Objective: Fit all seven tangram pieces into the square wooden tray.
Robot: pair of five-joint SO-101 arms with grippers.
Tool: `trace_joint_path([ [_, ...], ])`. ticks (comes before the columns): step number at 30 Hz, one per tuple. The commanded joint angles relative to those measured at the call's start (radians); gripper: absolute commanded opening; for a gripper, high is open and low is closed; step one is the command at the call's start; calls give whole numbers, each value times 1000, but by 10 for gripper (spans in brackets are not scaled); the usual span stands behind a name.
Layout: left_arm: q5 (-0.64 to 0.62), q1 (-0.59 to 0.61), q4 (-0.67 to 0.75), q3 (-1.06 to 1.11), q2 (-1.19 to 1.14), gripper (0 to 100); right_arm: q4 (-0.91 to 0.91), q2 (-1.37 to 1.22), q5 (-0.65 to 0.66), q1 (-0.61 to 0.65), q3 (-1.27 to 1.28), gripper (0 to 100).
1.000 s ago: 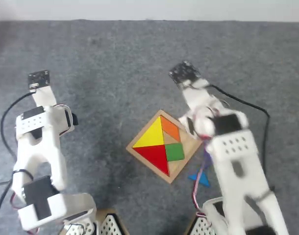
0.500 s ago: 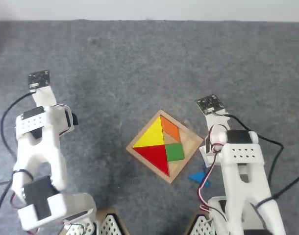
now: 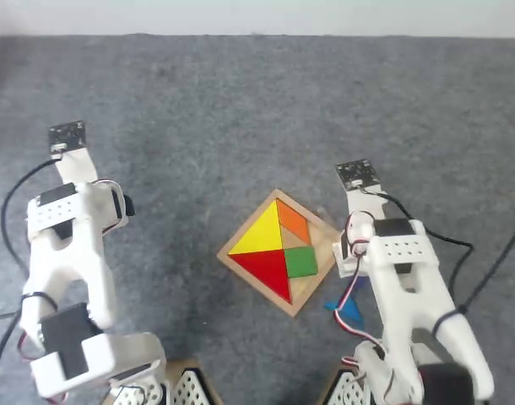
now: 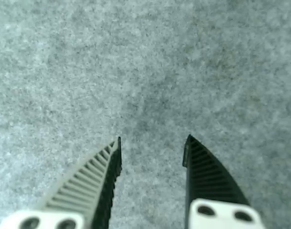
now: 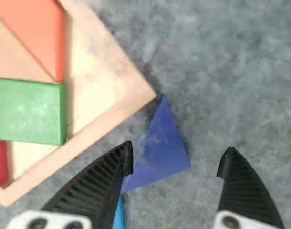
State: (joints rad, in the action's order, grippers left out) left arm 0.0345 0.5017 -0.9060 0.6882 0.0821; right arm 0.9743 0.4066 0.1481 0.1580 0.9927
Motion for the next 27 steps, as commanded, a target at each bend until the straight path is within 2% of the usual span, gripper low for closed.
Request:
trace_joint_path([
  [1, -5, -5, 5, -4, 41, 206, -59, -68, -15, 12, -3, 292],
  [6, -5, -5, 5, -4, 41, 206, -51, -137, -8, 13, -28, 258],
  [10, -5, -5, 5, -4, 41, 206, -42, -131, 35, 13, -35, 29],
  [11, -5, -5, 5, -4, 41, 206, -44, -130, 46, 13, -38, 0],
  [13, -5, -5, 5, -4, 41, 206, -42, -130, 49, 12, -40, 40],
  [18, -5, -5, 5, -4, 41, 206, -44, -128, 52, -5, -49, 10],
  [22, -5, -5, 5, -4, 41, 206, 12, -64, 60, -79, -51, 9],
  [27, -5, -6, 6, -4, 41, 206, 131, 117, 181, -150, -14, 9],
])
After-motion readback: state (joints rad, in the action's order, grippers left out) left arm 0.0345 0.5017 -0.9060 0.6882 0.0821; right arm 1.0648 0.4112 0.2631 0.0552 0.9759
